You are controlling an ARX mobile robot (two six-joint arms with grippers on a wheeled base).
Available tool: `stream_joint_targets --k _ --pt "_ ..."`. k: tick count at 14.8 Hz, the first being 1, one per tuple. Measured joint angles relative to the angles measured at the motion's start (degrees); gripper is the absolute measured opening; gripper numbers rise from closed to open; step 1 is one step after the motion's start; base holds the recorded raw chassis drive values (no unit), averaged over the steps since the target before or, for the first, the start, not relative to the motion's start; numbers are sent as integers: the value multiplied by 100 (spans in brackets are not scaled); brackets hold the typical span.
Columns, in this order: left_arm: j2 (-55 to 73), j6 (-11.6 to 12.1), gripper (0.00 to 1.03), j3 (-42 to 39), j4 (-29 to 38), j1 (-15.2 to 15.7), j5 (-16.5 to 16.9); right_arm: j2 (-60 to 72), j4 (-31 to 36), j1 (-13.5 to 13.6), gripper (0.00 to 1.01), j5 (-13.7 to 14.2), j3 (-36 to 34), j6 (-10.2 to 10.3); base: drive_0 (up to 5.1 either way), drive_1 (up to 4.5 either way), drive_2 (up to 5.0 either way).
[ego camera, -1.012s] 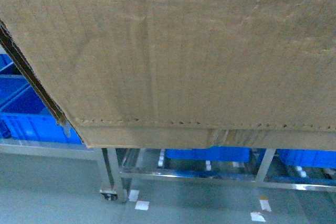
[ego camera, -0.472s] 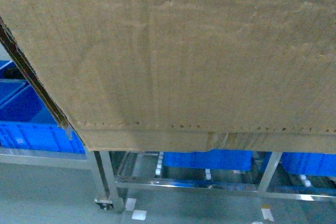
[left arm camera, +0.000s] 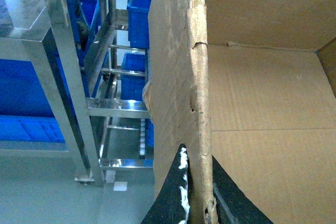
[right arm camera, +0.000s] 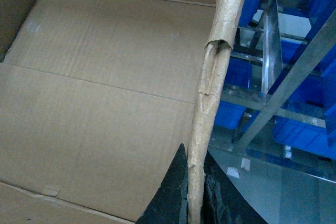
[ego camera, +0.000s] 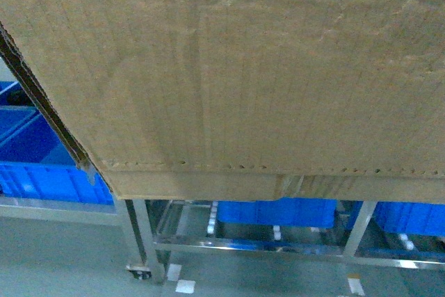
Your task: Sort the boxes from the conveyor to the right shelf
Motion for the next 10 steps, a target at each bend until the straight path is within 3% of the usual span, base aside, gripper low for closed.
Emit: stream_joint_targets --k 10 --pt "-2 0 2 0 0 0 -2 0 0 0 2 0 0 0 0 0 0"
